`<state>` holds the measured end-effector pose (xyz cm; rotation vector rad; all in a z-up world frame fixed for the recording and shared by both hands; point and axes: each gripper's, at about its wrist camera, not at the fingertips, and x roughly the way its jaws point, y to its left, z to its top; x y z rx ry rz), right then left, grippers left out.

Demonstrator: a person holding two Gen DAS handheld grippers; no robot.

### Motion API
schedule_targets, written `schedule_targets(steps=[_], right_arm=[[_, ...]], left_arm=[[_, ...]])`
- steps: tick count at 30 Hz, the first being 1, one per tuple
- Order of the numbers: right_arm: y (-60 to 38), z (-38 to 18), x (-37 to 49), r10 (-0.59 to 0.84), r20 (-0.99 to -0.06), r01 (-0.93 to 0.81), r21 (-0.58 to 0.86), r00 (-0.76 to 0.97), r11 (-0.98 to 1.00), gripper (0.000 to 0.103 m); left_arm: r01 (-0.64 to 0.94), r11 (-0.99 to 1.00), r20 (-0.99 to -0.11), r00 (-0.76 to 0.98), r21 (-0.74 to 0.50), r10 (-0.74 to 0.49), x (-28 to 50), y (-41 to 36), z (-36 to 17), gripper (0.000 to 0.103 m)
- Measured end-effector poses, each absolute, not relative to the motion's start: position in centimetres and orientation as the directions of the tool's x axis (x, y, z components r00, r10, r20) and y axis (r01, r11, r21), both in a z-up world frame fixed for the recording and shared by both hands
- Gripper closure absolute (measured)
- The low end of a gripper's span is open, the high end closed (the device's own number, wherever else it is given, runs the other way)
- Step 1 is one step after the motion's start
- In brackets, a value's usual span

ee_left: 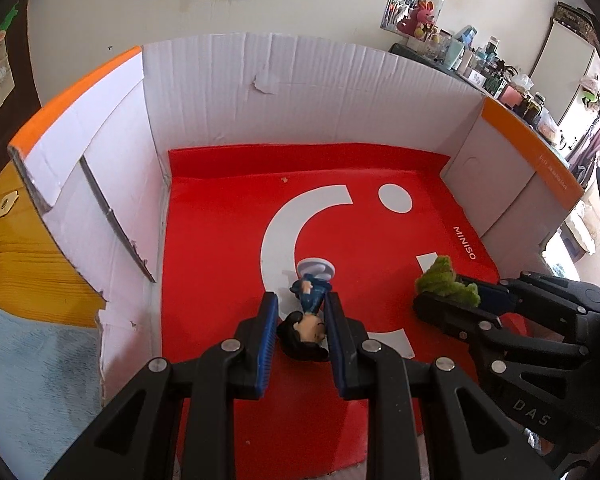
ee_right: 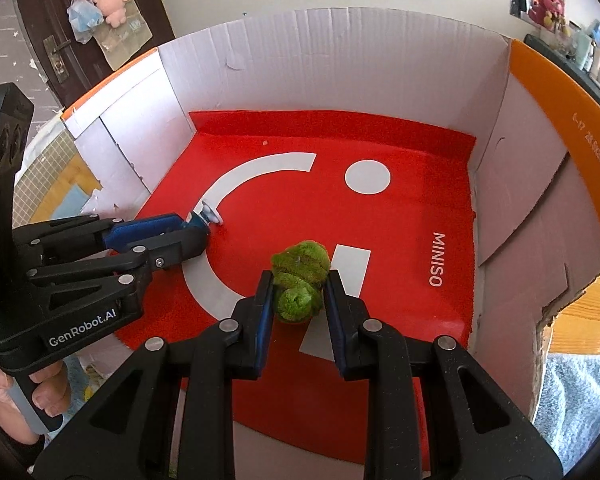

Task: Organize objects
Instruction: 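Lower the figurine onto the red floor and open the left gripper while the right releases the plush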

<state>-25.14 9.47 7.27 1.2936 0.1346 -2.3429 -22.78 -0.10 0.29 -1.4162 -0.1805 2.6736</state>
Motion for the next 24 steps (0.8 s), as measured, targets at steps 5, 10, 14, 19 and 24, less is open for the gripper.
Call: schedule_targets(steps=[5, 10, 14, 19, 24], right_arm=[[9.5, 7.17, -24.98, -0.347, -0.819, 0.436, 0.134, -0.457, -0.89, 0.079], [9.62, 7.14, -24.93, -0.356, -0.813, 0.438, 0.14, -0.46, -0.888, 0.079], [9.54, 7.17, -24.91, -0.355, -0.813, 0.439, 0.139, -0.461, -0.888, 0.078], [9.34, 7.16, -24.77, -0.361, -0.812, 0.445, 0.141, -0.458, -0.884, 0.078], [9.33, 7.1, -24.68, -0.373, -0.81, 0.45, 0.153, -0.452, -0.88, 0.075]], left_arm=[[-0.036, -0.985, -0.815, -0.557, -0.167, 0.158, -22.79, -0.33, 0.21, 0.078], [-0.033, -0.984, -0.814, -0.557, -0.174, 0.163, -22.75, -0.41, 0.21, 0.078], [-0.031, -0.984, -0.812, -0.56, -0.174, 0.161, -22.77, -0.43, 0.25, 0.069], [-0.027, -0.986, -0.811, -0.566, -0.164, 0.15, -22.78, -0.47, 0.41, 0.063], [-0.027, -0.987, -0.809, -0.57, -0.16, 0.147, -22.76, -0.45, 0.5, 0.057]])
